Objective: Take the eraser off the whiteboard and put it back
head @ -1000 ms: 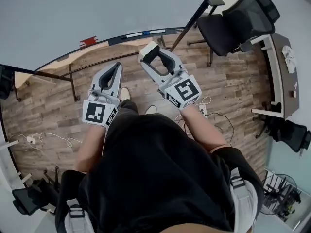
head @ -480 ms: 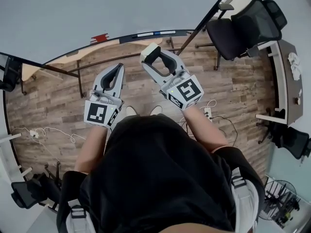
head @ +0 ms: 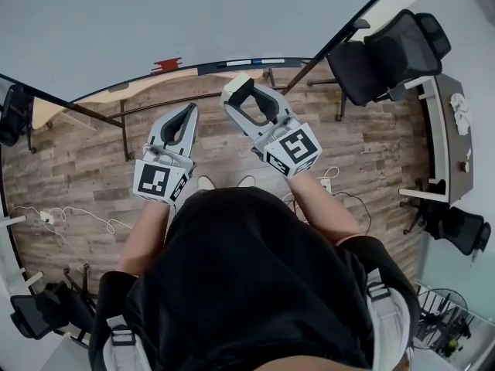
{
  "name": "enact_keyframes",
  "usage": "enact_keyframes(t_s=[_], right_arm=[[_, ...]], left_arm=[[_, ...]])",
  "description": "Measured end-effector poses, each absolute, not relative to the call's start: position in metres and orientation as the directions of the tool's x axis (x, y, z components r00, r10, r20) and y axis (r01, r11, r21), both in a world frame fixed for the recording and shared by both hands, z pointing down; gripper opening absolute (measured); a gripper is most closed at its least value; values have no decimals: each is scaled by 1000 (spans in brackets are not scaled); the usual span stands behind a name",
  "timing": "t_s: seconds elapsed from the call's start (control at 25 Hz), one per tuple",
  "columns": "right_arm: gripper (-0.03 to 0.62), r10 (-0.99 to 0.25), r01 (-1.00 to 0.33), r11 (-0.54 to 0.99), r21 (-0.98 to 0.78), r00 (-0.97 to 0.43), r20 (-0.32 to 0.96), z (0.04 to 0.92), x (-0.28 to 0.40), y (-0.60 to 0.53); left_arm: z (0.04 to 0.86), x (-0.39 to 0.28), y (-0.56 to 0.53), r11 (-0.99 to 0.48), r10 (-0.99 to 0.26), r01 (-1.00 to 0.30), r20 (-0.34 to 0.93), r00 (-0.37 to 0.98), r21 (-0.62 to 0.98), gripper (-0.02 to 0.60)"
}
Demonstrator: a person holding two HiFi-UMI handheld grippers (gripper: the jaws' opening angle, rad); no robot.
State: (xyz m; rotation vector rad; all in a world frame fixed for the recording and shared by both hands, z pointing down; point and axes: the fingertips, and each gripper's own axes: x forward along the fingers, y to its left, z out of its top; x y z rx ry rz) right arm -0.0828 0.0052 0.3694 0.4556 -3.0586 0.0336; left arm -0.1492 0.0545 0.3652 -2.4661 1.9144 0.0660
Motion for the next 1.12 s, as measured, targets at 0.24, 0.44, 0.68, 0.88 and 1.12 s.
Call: enact_keyframes(t_s=[0.24, 0.44, 0.68, 0.88, 1.12], right_arm=[[224, -305, -305, 952, -4, -951, 56, 367, -103, 12], [224, -317, -317, 948, 3, -946, 66, 371, -121, 15], [224, -350, -351, 937, 7, -934, 75, 372, -143, 19], [224, -392, -392, 920, 20, -917, 76, 372, -151, 19], [224, -438, -438, 899, 13, -896, 76, 374, -155, 20]], left_arm=[[366, -167, 58, -274, -961, -961, -52, 272, 27, -5], [367, -182, 61, -292, -955, -956, -58, 291, 19, -5], [369, -206, 64, -311, -949, -950, -60, 309, 23, -5], [369, -223, 64, -322, -945, -947, -61, 321, 14, -5], [371, -234, 68, -336, -941, -942, -52, 335, 7, -5]])
